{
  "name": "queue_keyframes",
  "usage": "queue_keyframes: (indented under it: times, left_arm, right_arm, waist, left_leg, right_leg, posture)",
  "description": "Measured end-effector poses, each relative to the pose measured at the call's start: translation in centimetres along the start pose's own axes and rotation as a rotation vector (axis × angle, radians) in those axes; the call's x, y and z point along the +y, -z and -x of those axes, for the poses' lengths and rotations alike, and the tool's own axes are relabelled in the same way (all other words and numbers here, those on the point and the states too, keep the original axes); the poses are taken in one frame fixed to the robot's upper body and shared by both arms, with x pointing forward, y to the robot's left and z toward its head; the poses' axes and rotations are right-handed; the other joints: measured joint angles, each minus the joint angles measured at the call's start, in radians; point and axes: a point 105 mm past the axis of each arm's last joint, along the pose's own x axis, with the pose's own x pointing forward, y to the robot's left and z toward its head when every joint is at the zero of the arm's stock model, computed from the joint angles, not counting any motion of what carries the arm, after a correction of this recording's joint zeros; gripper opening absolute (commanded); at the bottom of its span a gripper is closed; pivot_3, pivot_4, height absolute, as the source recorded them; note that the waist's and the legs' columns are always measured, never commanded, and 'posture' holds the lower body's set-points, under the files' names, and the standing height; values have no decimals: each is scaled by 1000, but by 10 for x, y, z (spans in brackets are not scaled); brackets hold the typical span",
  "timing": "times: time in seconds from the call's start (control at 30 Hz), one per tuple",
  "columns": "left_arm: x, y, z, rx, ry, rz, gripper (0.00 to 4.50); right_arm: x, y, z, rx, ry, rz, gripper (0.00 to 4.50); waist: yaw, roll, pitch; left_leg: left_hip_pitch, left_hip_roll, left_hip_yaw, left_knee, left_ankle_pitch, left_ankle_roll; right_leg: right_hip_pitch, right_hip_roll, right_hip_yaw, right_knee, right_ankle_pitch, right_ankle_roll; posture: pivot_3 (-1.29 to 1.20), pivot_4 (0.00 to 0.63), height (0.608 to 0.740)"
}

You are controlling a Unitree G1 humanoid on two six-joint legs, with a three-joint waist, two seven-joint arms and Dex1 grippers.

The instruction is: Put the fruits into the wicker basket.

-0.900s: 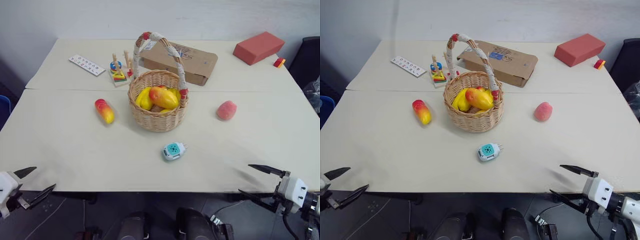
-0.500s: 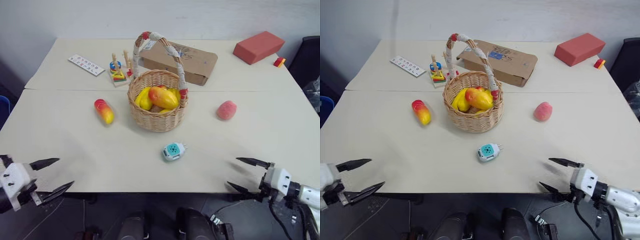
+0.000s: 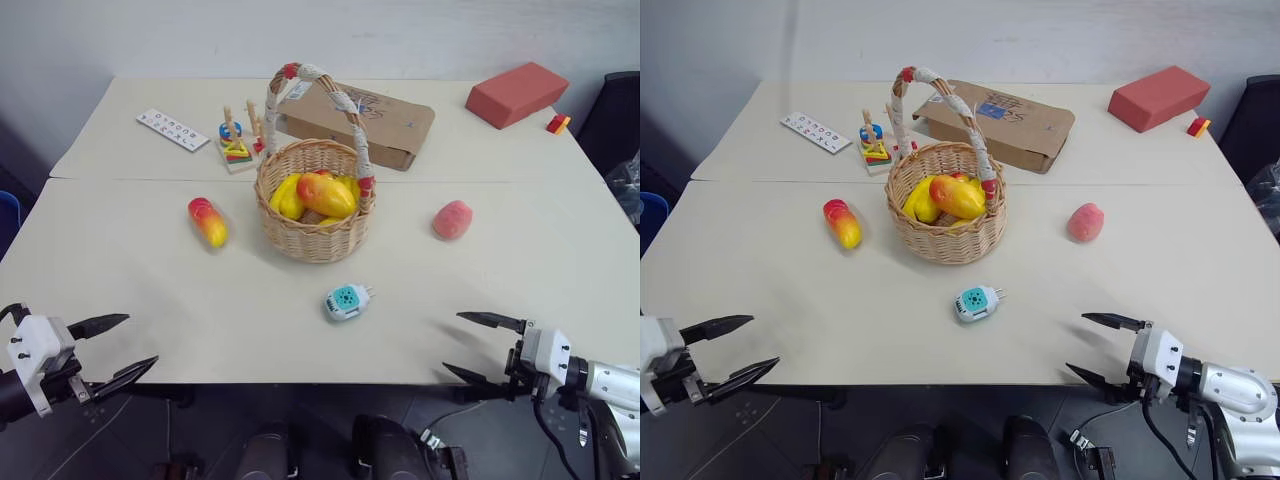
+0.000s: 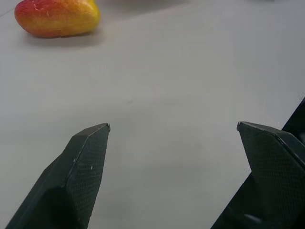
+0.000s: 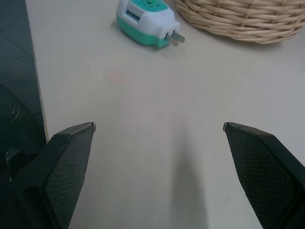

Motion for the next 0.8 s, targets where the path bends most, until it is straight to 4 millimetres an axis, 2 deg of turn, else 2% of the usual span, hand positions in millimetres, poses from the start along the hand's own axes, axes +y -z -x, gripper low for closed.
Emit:
queue_keyframes:
  times: [0.07, 0.17, 0.23, 0.3, 0.4, 0.47, 0.57, 0.67, 0.8]
  left_arm:
    - [-12, -12, -13, -16, 102, -3, 4500]
    - [-27, -36, -36, -63, 255, -59, 4500]
    - [-36, -45, -47, -81, 331, -70, 4500]
    - [-43, -47, -60, -89, 413, -69, 4500]
    - [-47, -57, -79, -123, 487, -141, 4500]
    - [-46, -56, -84, -124, 482, -139, 4500]
    - [-40, -56, -91, -146, 434, -107, 4500]
    - [-40, -57, -92, -146, 422, -94, 4500]
    - [-44, -48, -89, -119, 434, -69, 4500]
  right_arm:
    - [-11, -11, -13, -33, -30, 14, 4491]
    - [-22, -41, -53, -85, -189, 32, 4491]
    - [-27, -53, -76, -88, -271, 40, 4491]
    - [-35, -60, -110, -94, -344, 46, 4491]
    - [-27, -64, -163, -52, -487, 74, 4491]
    - [-23, -55, -175, 7, -537, 59, 4491]
    - [-26, -57, -182, 28, -569, 56, 4491]
    - [-22, -54, -189, 32, -603, 37, 3885]
    - [-15, -48, -186, 11, -629, 5, 2655]
  waist:
    - [-1, 0, 0]
    - [-12, 1, 1]
    - [-16, 1, 1]
    - [-26, 1, 1]
    - [-30, 2, 1]
    - [-25, 2, 1]
    - [-27, 0, 0]
    - [-33, -3, -2]
    - [-37, -3, -2]
  left_leg:
    - [0, 0, 0, 1, 1, -1]
    - [1, 1, 0, 1, 3, -3]
    - [1, 1, -1, 0, 3, -3]
    - [0, 2, -1, 0, 5, 0]
    - [-2, 4, -1, 0, 8, -2]
    - [-3, 4, -2, 0, 8, -2]
    - [-3, 4, -2, 2, 5, 1]
    - [-1, 4, -2, 4, 4, 2]
    - [-1, 6, -3, 8, 6, -1]
  right_leg:
    - [0, 0, 0, 2, 0, 0]
    - [-1, 1, 1, 4, 0, -2]
    - [-2, 1, 0, 5, -1, -5]
    - [-3, 3, -1, 6, -2, -6]
    - [-5, 7, -1, 11, -2, -7]
    - [-5, 9, -2, 12, -3, -7]
    - [-3, 9, -3, 10, -3, -7]
    - [1, 9, -3, 9, -2, -6]
    - [0, 9, -2, 10, -2, -6]
  posture:
    - [0, 150, 740]
    - [0, 150, 740]
    - [0, 150, 740]
    - [0, 150, 740]
    - [0, 150, 740]
    - [0, 150, 740]
    - [0, 150, 740]
    - [0, 150, 740]
    - [0, 150, 740]
